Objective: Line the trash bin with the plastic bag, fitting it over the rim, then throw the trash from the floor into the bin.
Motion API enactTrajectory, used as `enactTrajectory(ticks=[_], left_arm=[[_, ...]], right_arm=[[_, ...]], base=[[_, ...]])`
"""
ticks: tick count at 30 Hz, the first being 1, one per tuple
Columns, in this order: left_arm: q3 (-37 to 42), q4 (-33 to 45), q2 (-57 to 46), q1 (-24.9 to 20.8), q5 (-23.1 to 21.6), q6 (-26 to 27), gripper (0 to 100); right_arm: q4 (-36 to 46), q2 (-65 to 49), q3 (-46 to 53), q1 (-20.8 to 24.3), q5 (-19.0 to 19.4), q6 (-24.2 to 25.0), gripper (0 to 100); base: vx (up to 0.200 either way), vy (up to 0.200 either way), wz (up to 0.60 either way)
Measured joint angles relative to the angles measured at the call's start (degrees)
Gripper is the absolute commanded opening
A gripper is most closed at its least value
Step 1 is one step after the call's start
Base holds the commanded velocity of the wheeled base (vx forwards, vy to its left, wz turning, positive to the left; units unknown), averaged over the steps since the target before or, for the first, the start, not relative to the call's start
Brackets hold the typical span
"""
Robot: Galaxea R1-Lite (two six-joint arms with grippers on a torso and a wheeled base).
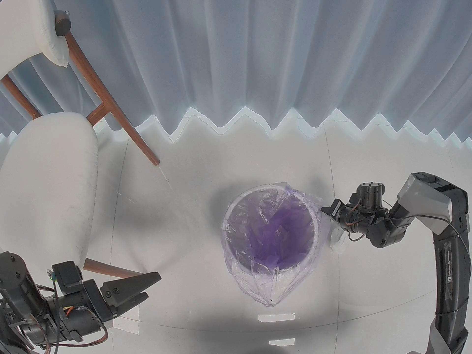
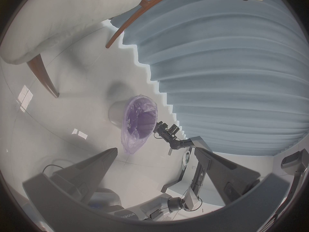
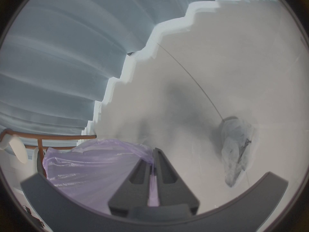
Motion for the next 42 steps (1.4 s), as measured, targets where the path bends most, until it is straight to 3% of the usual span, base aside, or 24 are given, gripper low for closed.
enactTrajectory(ticks=[5,14,21,26,32,42], left_arm=[[0.1,0.0,-0.2,0.2,-0.5,-0.1,100],[-0.9,0.2,1.8,0.4,-4.0,0.0,100],[-2.2,0.0,4.9,1.7,-4.5,1.1,100],[-3.6,0.0,6.8,3.3,-4.7,1.7,100],[-5.3,0.0,8.7,4.6,-4.7,2.2,100],[-8.7,-0.1,14.1,6.3,-3.5,2.4,100]], right_arm=[[-0.7,-1.2,0.5,0.6,0.1,2.1,100],[0.2,-12.9,6.0,-0.1,3.1,13.8,100],[1.3,-26.8,16.6,-4.5,4.4,15.8,100],[3.1,-39.5,25.6,-7.1,4.7,10.7,100],[4.8,-56.2,37.7,-8.9,2.9,-1.8,100],[6.8,-84.8,54.7,-10.3,-5.2,-17.8,100]], base=[[0.000,0.000,0.00],[0.000,0.000,0.00],[0.000,0.000,0.00],[0.000,0.000,0.00],[0.000,0.000,0.00],[0.000,0.000,0.00]])
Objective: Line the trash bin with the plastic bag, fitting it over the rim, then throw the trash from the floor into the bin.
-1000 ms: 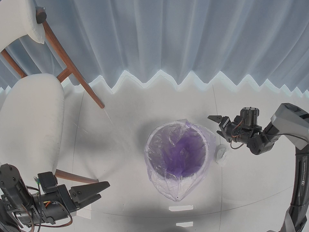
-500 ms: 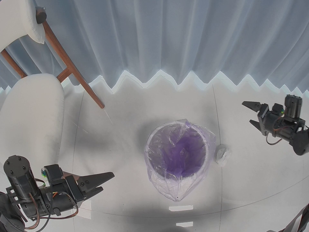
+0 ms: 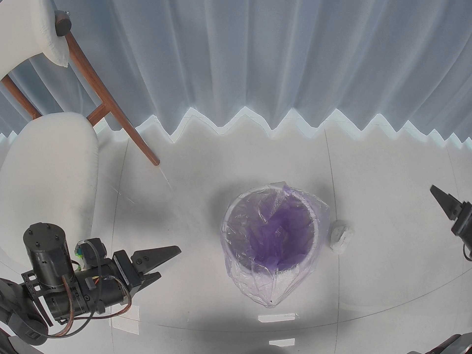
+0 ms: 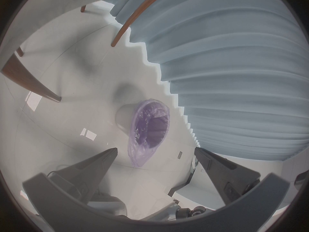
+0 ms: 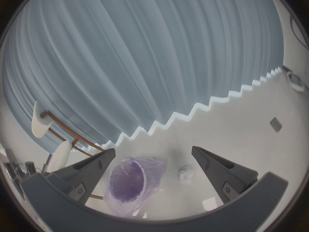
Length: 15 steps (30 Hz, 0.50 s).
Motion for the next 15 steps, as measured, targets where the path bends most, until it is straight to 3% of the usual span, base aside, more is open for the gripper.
enactTrajectory(ticks=[10,15], left_arm=[[-7.9,-0.1,13.6,-1.8,0.4,0.8,100],[-13.8,0.0,21.5,-3.2,0.8,4.8,100]], right_arm=[[11.1,-19.5,5.6,-0.6,-4.0,-9.3,100],[13.7,-24.1,5.6,-0.6,-4.2,-10.8,100]], base=[[0.000,0.000,0.00],[0.000,0.000,0.00]])
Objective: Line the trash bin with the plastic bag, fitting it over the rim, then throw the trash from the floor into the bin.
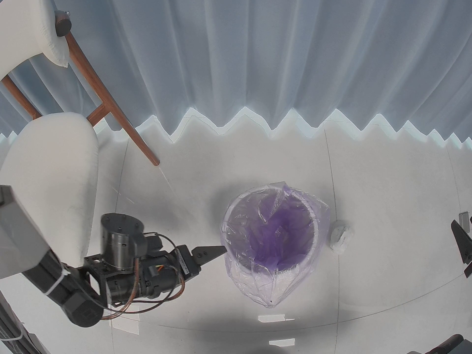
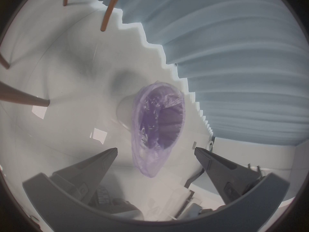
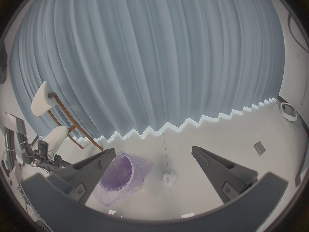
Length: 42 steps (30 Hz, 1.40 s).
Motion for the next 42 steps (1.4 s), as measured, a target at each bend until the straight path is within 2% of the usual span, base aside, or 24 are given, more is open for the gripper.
enactTrajectory(ticks=[6,15,16,27,35,40,42], left_arm=[[-5.1,-0.1,8.8,-0.7,1.5,5.0,100],[-13.4,-0.2,17.2,-1.0,3.0,5.7,100],[-14.2,-0.2,18.0,-1.1,3.2,5.7,0],[-17.7,-0.2,22.4,-1.8,7.9,5.1,0],[-11.7,-1.0,21.2,-2.0,9.4,5.2,0],[-7.3,-5.8,20.9,-1.5,14.1,5.2,0],[-6.4,-6.7,21.2,-1.3,14.6,5.1,0]], right_arm=[[0.8,-3.5,-0.1,0.0,-0.1,-1.7,100],[1.0,-5.4,-0.2,0.0,-0.1,-2.8,100],[1.1,-5.5,-0.1,0.0,-0.1,-2.9,100],[1.1,-5.9,0.7,0.0,-0.1,-2.9,100],[1.1,-6.0,1.6,0.0,-0.1,-2.9,100],[1.1,-5.9,2.1,0.1,-0.1,-2.9,100],[1.1,-5.9,2.4,0.1,0.0,-2.9,100]], base=[[0.000,0.000,0.00],[0.000,0.000,0.00],[0.000,0.000,0.00],[0.000,0.000,0.00],[0.000,0.000,0.00],[0.000,0.000,0.00],[0.000,0.000,0.00]])
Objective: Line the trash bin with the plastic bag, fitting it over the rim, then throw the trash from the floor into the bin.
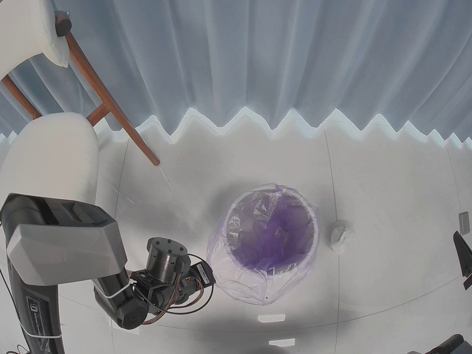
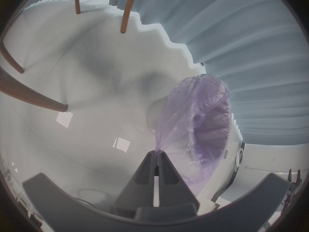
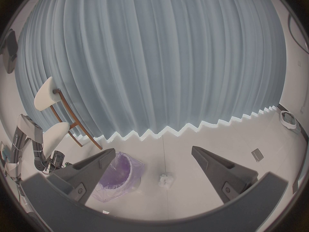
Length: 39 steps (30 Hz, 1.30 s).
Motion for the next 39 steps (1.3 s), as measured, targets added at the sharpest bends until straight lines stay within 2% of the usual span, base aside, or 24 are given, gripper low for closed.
enactTrajectory(ticks=[10,18,19,30,39], left_arm=[[-0.9,-2.9,6.4,3.2,5.6,0.2,0],[-2.9,-3.0,9.5,4.5,6.3,0.5,0],[-3.0,-3.0,9.7,4.5,6.3,0.5,100],[1.7,-3.5,6.3,4.3,6.3,0.5,100],[10.6,-4.1,-9.4,3.9,6.0,0.5,100]], right_arm=[[0.0,0.0,0.1,0.1,0.7,-0.3,100],[0.0,-0.2,-0.1,0.1,0.7,-0.6,100],[0.0,-0.3,-0.1,0.1,0.7,-0.6,100],[0.9,-0.5,0.1,0.1,0.9,-0.6,100],[2.4,-0.9,0.1,0.1,1.6,-0.5,100]], base=[[0.000,0.000,0.00],[0.000,0.000,0.00],[0.000,0.000,0.00],[0.000,0.000,0.00],[0.000,0.000,0.00]])
